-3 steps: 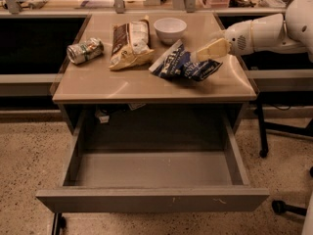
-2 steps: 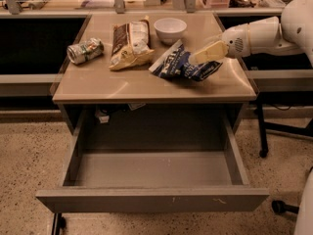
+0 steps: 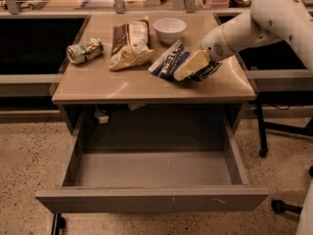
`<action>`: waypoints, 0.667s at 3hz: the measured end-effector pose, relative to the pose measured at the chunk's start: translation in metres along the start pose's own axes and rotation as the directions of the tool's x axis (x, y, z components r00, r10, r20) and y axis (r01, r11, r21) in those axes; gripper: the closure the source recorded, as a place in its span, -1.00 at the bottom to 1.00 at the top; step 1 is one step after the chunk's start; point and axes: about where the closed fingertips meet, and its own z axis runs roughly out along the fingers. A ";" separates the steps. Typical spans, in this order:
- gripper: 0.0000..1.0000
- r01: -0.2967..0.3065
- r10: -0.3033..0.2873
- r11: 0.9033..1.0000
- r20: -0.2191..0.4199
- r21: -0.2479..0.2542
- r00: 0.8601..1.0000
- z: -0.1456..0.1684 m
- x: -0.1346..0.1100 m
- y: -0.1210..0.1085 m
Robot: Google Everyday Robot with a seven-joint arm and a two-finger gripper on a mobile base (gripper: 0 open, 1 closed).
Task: Place blue chip bag into top drawer
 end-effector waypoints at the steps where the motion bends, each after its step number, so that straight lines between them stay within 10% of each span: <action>1: -1.00 0.039 -0.037 0.999 -0.113 0.020 0.993 0.011 0.031 0.003; 2: -1.00 0.038 -0.036 0.999 -0.113 0.019 0.993 0.012 0.032 0.003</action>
Offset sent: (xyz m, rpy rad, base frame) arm -0.0089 -0.0073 -0.0274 -0.1177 0.0122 0.0088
